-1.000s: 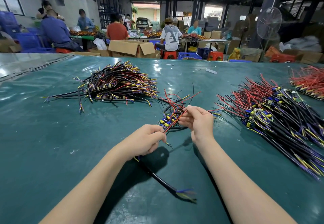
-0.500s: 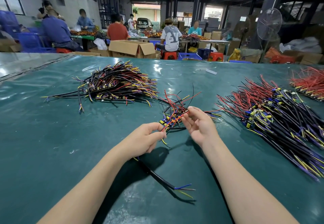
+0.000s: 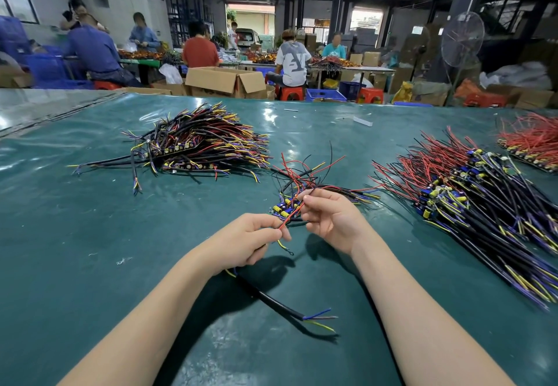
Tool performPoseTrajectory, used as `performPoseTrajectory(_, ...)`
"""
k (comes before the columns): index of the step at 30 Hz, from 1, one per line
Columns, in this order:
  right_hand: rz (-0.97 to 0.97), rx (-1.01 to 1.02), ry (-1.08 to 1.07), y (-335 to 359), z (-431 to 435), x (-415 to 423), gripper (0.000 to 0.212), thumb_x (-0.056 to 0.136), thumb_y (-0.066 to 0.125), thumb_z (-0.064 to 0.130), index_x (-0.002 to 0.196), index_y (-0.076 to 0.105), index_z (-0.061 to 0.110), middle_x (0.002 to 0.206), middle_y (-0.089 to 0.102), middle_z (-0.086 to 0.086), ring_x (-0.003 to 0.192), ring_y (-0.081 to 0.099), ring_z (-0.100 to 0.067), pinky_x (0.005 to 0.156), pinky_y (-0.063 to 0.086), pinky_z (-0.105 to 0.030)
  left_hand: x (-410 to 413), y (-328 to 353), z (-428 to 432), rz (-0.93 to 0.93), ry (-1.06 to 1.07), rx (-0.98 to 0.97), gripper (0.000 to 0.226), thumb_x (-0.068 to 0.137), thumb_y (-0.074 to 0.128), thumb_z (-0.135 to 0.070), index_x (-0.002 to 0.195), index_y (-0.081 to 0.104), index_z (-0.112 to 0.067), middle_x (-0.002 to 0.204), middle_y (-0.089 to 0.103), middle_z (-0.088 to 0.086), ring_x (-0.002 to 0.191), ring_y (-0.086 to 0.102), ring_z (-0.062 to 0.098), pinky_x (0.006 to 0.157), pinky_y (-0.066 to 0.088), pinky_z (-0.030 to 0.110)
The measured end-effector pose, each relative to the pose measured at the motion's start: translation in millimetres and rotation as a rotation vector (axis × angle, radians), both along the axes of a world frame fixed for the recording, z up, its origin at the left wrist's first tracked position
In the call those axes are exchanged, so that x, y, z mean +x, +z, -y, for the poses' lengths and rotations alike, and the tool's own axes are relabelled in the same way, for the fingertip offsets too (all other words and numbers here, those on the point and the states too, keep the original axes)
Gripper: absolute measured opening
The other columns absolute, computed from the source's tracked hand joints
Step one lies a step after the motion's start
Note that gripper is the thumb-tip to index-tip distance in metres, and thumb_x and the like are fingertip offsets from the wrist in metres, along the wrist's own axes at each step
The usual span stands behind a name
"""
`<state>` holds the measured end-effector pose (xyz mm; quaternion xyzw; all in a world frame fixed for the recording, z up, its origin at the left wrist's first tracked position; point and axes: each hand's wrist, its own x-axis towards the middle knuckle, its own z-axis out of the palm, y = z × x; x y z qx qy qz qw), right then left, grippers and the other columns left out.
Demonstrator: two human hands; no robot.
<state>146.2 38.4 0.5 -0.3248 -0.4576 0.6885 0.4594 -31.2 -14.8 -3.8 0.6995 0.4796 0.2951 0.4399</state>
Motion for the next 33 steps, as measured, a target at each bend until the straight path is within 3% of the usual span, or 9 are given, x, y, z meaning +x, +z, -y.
performPoseTrajectory(9, 0.062, 0.160, -0.243, -4, 0, -13, 0.018, 0.083, 0.056, -0.007, 0.069, 0.061, 0.003, 0.048, 0.062, 0.001, 0.044, 0.060, -0.007, 0.047, 0.051, -0.018, 1, 1, 0, 0.034, -0.012, -0.057, 0.026, 0.097, 0.040, -0.011, 0.088, 0.062, -0.018, 0.032, 0.032, -0.009, 0.029, 0.022, 0.005, 0.034, 0.021, 0.014)
performPoseTrajectory(15, -0.072, 0.151, -0.450, -4, -2, -13, 0.022, 0.080, 0.058, -0.012, 0.067, 0.060, 0.005, 0.048, 0.062, 0.004, 0.045, 0.058, -0.006, 0.049, 0.052, -0.017, 4, 1, 0, 0.050, -0.012, -0.073, 0.027, 0.097, 0.038, -0.011, 0.088, 0.063, -0.016, 0.032, 0.033, -0.009, 0.029, 0.023, 0.005, 0.034, 0.021, 0.015)
performPoseTrajectory(20, -0.137, 0.189, -0.573, -2, -3, -15, 0.024, 0.080, 0.058, -0.014, 0.067, 0.059, 0.006, 0.045, 0.059, 0.006, 0.043, 0.057, -0.004, 0.049, 0.053, -0.016, 4, 1, -1, 0.056, 0.021, -0.085, 0.031, 0.095, 0.040, -0.011, 0.072, 0.061, -0.014, 0.033, 0.034, -0.006, 0.030, 0.021, 0.008, 0.035, 0.019, 0.014)
performPoseTrajectory(27, -0.279, 0.070, -0.514, 1, -2, -12, 0.021, 0.087, 0.053, -0.005, 0.070, 0.058, 0.005, 0.044, 0.059, 0.002, 0.041, 0.059, -0.008, 0.046, 0.053, -0.019, 4, 1, -1, 0.091, 0.034, -0.116, 0.032, 0.098, 0.035, -0.010, 0.072, 0.054, -0.010, 0.032, 0.033, -0.006, 0.029, 0.018, 0.006, 0.035, 0.016, 0.011)
performPoseTrajectory(30, -0.362, 0.010, -0.448, 4, -2, -7, 0.022, 0.093, 0.049, 0.005, 0.073, 0.058, 0.005, 0.048, 0.062, 0.000, 0.044, 0.061, -0.009, 0.047, 0.053, -0.019, 5, 0, -1, 0.105, 0.066, -0.100, 0.032, 0.098, 0.034, -0.011, 0.071, 0.053, -0.010, 0.031, 0.032, -0.005, 0.029, 0.016, 0.006, 0.034, 0.014, 0.011)
performPoseTrajectory(33, -0.324, -0.092, -0.376, 5, -1, -5, 0.023, 0.094, 0.050, 0.019, 0.078, 0.060, 0.005, 0.050, 0.063, -0.002, 0.044, 0.061, -0.010, 0.046, 0.053, -0.019, 5, 0, 0, 0.124, 0.050, -0.108, 0.032, 0.098, 0.034, -0.012, 0.072, 0.052, -0.011, 0.032, 0.032, -0.005, 0.029, 0.015, 0.005, 0.034, 0.013, 0.011)
